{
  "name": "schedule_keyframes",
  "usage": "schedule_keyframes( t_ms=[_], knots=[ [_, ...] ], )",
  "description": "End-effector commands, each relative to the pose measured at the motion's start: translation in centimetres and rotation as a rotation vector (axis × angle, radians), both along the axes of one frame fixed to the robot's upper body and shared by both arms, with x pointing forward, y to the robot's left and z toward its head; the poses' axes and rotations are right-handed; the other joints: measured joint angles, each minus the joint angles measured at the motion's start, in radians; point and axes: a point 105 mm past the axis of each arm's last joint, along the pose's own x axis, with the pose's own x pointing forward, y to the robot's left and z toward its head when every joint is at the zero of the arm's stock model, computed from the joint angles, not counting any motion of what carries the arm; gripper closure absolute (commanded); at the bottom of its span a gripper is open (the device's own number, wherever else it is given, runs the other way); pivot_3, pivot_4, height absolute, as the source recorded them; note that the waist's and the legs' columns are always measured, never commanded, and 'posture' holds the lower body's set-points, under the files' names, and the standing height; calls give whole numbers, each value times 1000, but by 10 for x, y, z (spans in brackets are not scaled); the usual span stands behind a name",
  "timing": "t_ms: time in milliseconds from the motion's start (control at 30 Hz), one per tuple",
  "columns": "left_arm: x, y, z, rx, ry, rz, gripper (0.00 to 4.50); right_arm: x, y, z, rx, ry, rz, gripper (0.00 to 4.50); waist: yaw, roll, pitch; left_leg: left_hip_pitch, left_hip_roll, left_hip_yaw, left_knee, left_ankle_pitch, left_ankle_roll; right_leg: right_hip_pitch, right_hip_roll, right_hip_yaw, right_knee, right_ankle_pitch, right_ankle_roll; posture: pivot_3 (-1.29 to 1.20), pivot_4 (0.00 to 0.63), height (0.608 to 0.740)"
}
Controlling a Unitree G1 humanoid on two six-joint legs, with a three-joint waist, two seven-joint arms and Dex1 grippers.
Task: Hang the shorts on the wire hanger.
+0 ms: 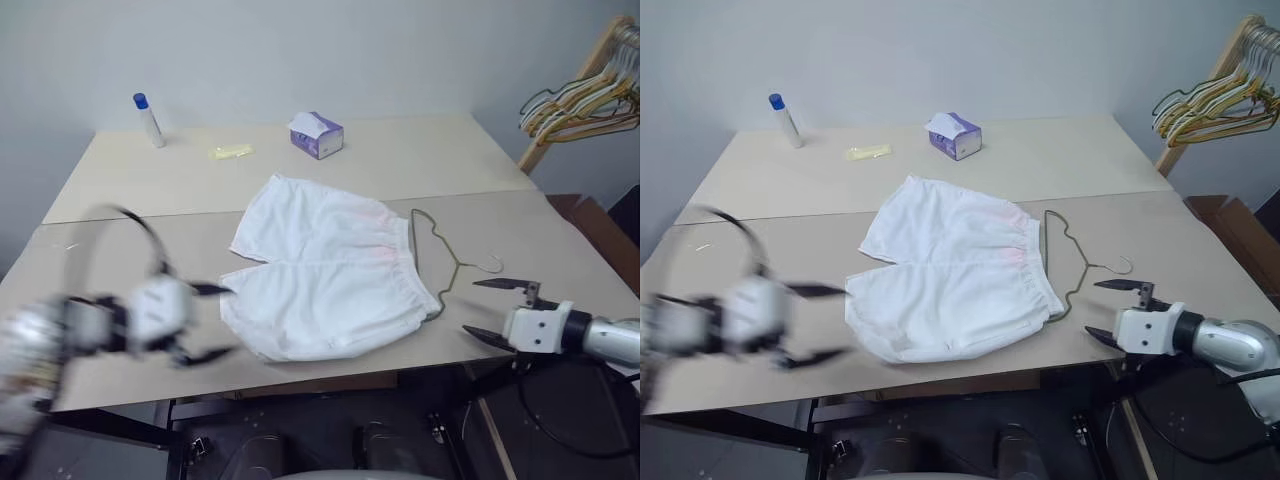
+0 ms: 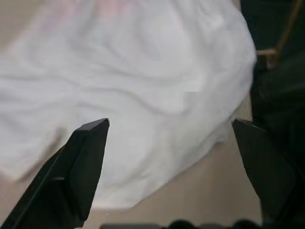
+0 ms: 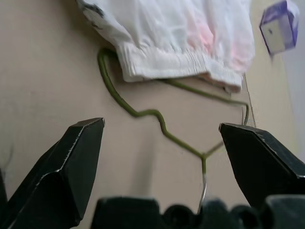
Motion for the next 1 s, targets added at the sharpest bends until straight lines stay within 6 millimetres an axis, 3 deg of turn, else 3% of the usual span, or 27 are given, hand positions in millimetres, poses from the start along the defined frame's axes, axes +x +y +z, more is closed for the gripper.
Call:
schedule_keyframes(
  t_ms=[33,233,367,500,667,1000],
  knots=[
    [-14,36,33,-71,42,-27,29,6,-3,20,70,-24,-49,0,-2,2,1,-1,-2,0,0,0,0,0,-1,1,1,-1,2,125,80,740],
    [-12,60,38,-121,44,-19,29,11,0,21,200,103,-145,0,2,0,2,-2,-3,-1,0,0,0,0,0,-1,1,-2,2,136,77,740],
    [-5,65,36,-189,64,-9,29,12,-2,9,225,319,-333,0,11,0,3,-2,-2,-2,0,0,0,-1,-1,-1,1,-1,2,134,75,740],
    [8,40,26,-272,87,-24,29,14,17,5,332,544,-571,0,17,0,4,-4,-2,-2,0,-1,-1,-3,-2,-1,1,0,0,107,88,740],
    [17,-5,18,-319,100,-37,29,23,24,-5,330,557,-762,0,16,-7,7,-5,-2,-3,0,-1,-1,-3,0,-2,1,3,-6,90,95,740],
    [19,-28,23,-362,94,-19,29,36,21,-18,306,514,-901,0,12,-7,7,-18,-7,-4,2,-1,-2,-14,0,-3,0,8,-1,87,98,740]
  ],
)
